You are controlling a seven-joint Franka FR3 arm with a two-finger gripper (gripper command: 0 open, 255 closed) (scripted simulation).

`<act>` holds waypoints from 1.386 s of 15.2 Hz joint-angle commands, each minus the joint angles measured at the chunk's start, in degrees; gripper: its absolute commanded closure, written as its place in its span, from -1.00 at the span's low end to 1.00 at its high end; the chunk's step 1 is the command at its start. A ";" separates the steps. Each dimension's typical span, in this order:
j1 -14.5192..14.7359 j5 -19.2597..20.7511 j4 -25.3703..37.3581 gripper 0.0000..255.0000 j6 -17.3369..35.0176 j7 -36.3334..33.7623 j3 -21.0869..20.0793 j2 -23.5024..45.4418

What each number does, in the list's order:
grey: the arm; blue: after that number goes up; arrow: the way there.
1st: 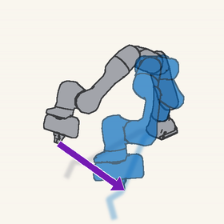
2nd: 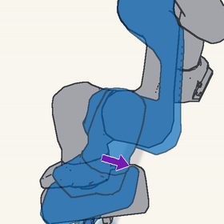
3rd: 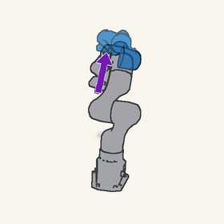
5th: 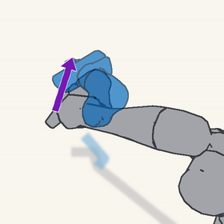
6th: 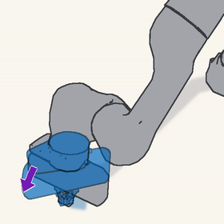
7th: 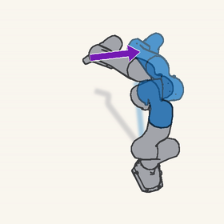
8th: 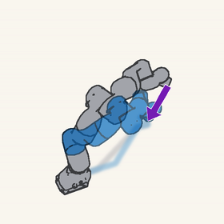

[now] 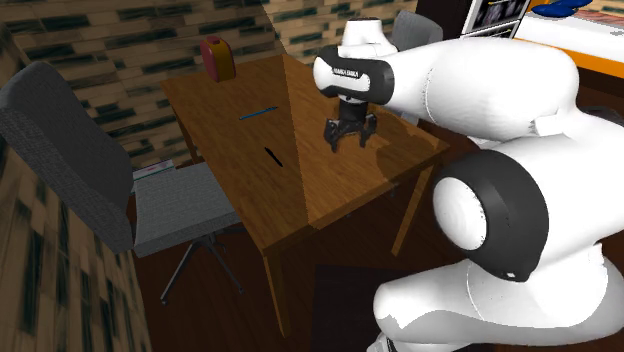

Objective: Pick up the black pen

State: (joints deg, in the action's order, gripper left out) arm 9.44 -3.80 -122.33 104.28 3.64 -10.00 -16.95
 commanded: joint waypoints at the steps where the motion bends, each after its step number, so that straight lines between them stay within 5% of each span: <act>1: 1.04 -0.61 2.74 -1.00 0.32 -0.51 -1.31 3.37; 18: 10.55 0.72 33.69 -1.00 -2.65 -4.33 -10.02 33.73; 21: 10.54 0.73 31.64 -1.00 -0.43 -4.11 -9.93 33.92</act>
State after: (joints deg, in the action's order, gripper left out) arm 19.94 -3.12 -90.47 103.31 -0.56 -19.92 16.63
